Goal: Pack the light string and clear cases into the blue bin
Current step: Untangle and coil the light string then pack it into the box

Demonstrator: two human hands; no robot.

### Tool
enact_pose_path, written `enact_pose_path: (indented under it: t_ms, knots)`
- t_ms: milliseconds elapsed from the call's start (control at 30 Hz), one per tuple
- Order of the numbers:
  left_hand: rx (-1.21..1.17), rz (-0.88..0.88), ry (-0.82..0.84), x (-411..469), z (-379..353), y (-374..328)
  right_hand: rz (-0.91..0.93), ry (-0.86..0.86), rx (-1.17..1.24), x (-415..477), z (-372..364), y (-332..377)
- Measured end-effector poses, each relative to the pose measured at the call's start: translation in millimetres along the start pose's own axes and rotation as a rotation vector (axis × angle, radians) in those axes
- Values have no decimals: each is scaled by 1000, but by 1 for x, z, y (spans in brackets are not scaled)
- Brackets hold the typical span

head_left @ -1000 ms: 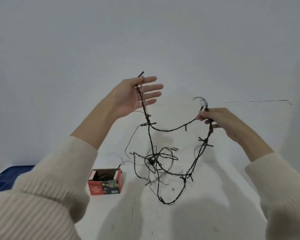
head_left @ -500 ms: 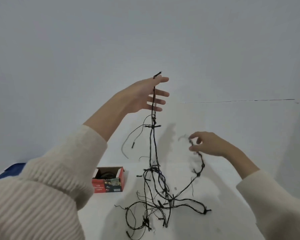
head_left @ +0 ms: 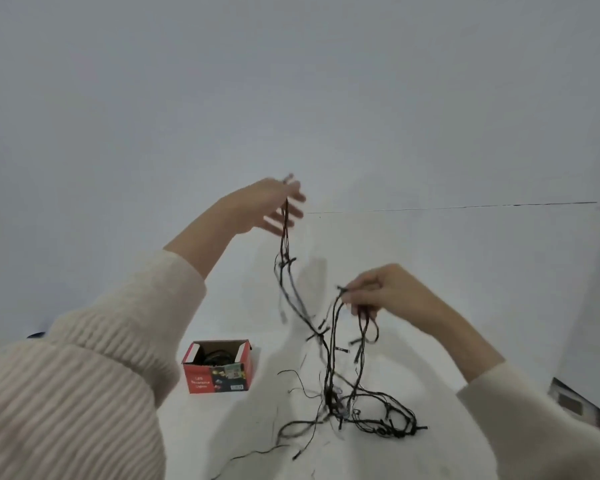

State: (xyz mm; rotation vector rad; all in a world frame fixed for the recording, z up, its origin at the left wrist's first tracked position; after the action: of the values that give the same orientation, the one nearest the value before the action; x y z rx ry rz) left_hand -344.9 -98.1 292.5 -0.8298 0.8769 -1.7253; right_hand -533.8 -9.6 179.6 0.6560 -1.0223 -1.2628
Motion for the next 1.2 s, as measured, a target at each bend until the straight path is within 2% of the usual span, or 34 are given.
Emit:
enact_pose_path:
  t_ms: [100,133,167,200,233,300,333,400,600,733,900,1000,1133,1200]
  knots:
    - [487,14,162,-9,-12,11,84,-63,126,12,21,33]
    - [630,-25,119,-12,-18,9,105,-79,128,15,26,45]
    - [678,-93,32,-15,-24,5,125,-93,119,18,31,54]
    - [582,-154,-35,-17,-28,0,140,-107,112,21,34,63]
    - [369,-168,-23,-20,-33,-4,150,-126,116,25,38,69]
    - [-28,-153,186,-30,-39,-15,153,-172,165,31,45,82]
    - [-84,-171,258,-33,-42,-16,148,-185,196,34,48,87]
    - [-45,-224,266,-31,-44,-11,126,-208,235,39,55,94]
    - [151,-227,-53,-9,-19,23,65,-458,345,47,91,98]
    - [132,-147,-21,-8,1,50,46,-611,411,48,119,85]
    - [209,-96,33,-10,10,57,57,-795,307,50,130,63]
    - [30,-70,-28,-13,13,50,8,-893,80,52,133,49]
    - [-162,-19,-43,-17,7,25,-59,-655,-560,46,110,44]
    - [-341,7,5,-19,-1,9,54,-552,-541,34,81,54]
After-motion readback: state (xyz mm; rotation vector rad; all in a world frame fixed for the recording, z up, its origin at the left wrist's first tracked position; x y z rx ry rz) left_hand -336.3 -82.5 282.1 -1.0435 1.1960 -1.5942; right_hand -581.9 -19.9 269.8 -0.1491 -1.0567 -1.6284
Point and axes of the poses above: each hand's wrist, its own x-axis towards the middle knuckle, its own z-axis out of the back of the hand, y = z × x, the point moved 1 cm from there along x, towards the middle knuckle, and after that the axes turned 9 degrees about -y, right-handed, at the moved point
